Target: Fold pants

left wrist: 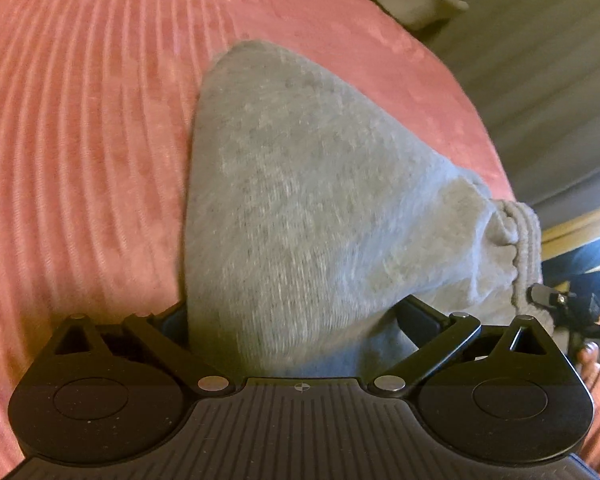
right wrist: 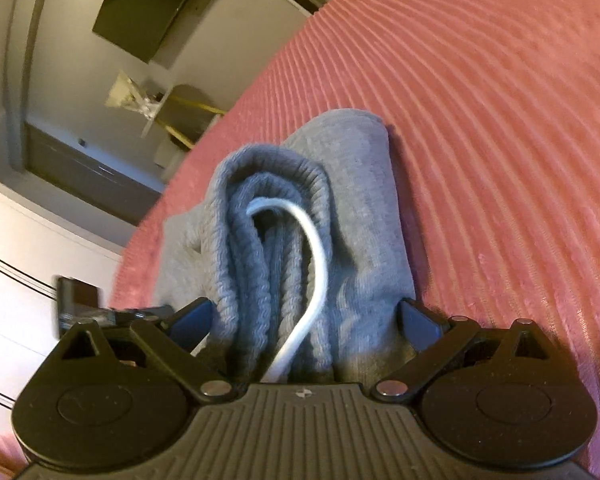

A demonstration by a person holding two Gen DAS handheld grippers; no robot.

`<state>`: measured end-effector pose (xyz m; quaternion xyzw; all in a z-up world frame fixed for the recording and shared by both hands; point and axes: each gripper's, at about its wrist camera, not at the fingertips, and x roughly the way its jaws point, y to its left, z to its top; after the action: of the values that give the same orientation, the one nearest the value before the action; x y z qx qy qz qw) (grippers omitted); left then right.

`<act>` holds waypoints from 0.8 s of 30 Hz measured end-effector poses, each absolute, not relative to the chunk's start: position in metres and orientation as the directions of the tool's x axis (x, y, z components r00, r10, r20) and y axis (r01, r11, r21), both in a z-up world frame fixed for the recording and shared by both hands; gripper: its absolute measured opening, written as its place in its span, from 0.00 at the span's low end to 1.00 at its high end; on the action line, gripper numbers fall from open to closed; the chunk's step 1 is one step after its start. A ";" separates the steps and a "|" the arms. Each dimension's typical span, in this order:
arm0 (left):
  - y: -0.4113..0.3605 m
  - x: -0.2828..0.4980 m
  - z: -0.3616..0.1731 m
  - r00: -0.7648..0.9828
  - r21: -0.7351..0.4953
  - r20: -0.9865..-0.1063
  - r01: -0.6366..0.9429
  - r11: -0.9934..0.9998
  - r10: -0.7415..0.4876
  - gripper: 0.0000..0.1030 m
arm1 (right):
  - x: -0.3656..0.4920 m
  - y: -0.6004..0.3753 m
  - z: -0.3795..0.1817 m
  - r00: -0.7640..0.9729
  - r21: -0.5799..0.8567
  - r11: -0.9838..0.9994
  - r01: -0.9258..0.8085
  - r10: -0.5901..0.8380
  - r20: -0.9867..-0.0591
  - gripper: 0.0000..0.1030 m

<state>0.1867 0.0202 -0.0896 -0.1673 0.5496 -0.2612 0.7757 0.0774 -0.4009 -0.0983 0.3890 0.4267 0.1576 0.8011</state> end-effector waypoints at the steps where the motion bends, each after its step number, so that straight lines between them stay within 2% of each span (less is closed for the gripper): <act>1: 0.019 0.188 -0.091 0.255 -0.558 -0.757 0.225 0.798 -0.601 1.00 | 0.079 -0.405 -0.101 0.584 0.775 0.626 0.087 0.598 -0.549 0.96; 10: 0.002 0.198 -0.098 0.240 -0.553 -0.751 0.281 0.784 -0.616 1.00 | 0.107 -0.400 -0.118 0.557 0.869 0.494 0.014 0.718 -0.417 0.96; 15: -0.003 0.202 -0.099 0.269 -0.562 -0.741 0.253 0.787 -0.615 1.00 | 0.130 -0.364 -0.109 0.457 0.771 0.634 -0.053 0.702 -0.546 0.96; 18: -0.003 0.199 -0.097 0.297 -0.565 -0.727 0.254 0.785 -0.619 1.00 | 0.130 -0.351 -0.099 0.455 0.714 0.699 -0.023 0.643 -0.616 0.96; 19: -0.003 0.197 -0.096 0.305 -0.563 -0.722 0.262 0.784 -0.620 0.98 | 0.129 -0.345 -0.095 0.462 0.691 0.722 0.000 0.613 -0.641 0.95; 20: -0.004 0.195 -0.095 0.310 -0.565 -0.715 0.271 0.779 -0.626 0.94 | 0.127 -0.335 -0.088 0.476 0.649 0.761 0.021 0.563 -0.676 0.89; 21: -0.005 0.194 -0.093 0.310 -0.565 -0.710 0.285 0.774 -0.632 0.85 | 0.125 -0.326 -0.083 0.482 0.597 0.802 0.028 0.513 -0.711 0.82; 24: -0.007 0.191 -0.089 0.318 -0.555 -0.701 0.318 0.769 -0.638 0.77 | 0.116 -0.300 -0.067 0.509 0.471 0.882 0.025 0.395 -0.765 0.76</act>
<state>0.1909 -0.0071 -0.0891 -0.1599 0.5007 -0.3003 0.7960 0.1158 -0.3001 -0.0668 0.2172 0.4830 0.1098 0.8411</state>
